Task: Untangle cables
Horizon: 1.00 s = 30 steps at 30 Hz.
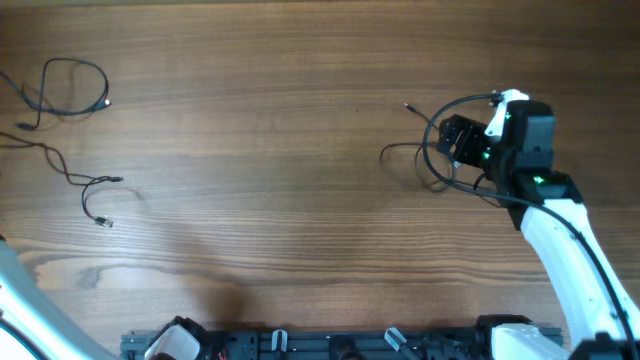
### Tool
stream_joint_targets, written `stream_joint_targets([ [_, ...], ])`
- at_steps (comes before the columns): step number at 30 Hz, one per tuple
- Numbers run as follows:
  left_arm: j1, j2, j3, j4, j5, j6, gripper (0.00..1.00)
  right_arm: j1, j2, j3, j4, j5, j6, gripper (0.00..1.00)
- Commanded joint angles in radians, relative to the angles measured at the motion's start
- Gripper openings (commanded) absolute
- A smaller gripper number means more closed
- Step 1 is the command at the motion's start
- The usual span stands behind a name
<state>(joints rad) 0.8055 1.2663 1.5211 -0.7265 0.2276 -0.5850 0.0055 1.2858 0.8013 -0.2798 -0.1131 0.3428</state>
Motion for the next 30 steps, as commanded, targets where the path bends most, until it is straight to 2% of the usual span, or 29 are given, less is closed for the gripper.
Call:
stream_joint_targets([
  [1,0.005,0.038,0.002,0.003,-0.340,0.008,0.04,0.004,-0.050,0.019,0.008,-0.045,-0.010,1.00],
  [5,0.005,0.091,0.002,0.004,-0.579,0.000,0.04,0.006,-0.039,0.019,-0.011,-0.163,-0.010,1.00],
  [7,0.005,0.129,0.002,0.004,-0.629,0.000,0.04,0.017,-0.031,0.018,-0.009,-0.227,-0.011,0.99],
  [10,0.005,0.190,0.002,0.003,-0.629,-0.016,0.04,0.038,-0.018,0.018,-0.004,-0.304,-0.019,1.00],
  [12,0.005,0.246,0.001,-0.021,-0.630,-0.086,0.04,0.064,-0.010,0.018,-0.010,-0.334,-0.032,1.00],
  [14,0.005,0.321,0.001,-0.099,-0.628,-0.241,0.04,0.086,0.000,0.018,-0.013,-0.333,-0.032,1.00],
  [17,0.005,0.422,0.001,-0.216,-0.611,-0.449,0.04,0.107,0.008,0.018,-0.012,-0.332,-0.028,1.00],
  [18,0.005,0.455,0.001,-0.241,-0.602,-0.484,0.04,0.109,0.009,0.018,-0.012,-0.328,-0.029,1.00],
  [20,0.005,0.508,0.001,-0.265,-0.568,-0.504,0.04,0.109,0.009,0.018,-0.012,-0.322,-0.028,1.00],
  [26,0.005,0.668,0.001,-0.269,-0.279,-0.504,0.04,0.109,0.018,0.018,-0.009,-0.303,-0.028,1.00],
  [27,0.005,0.678,0.001,-0.267,-0.252,-0.504,0.16,0.109,0.021,0.018,-0.009,-0.303,-0.028,1.00],
  [29,0.004,0.694,0.001,-0.241,-0.175,-0.504,0.82,0.109,0.026,0.018,-0.009,-0.303,-0.028,1.00],
  [30,0.004,0.694,0.001,-0.221,-0.121,-0.504,0.96,0.109,0.027,0.018,-0.009,-0.303,-0.028,1.00],
])
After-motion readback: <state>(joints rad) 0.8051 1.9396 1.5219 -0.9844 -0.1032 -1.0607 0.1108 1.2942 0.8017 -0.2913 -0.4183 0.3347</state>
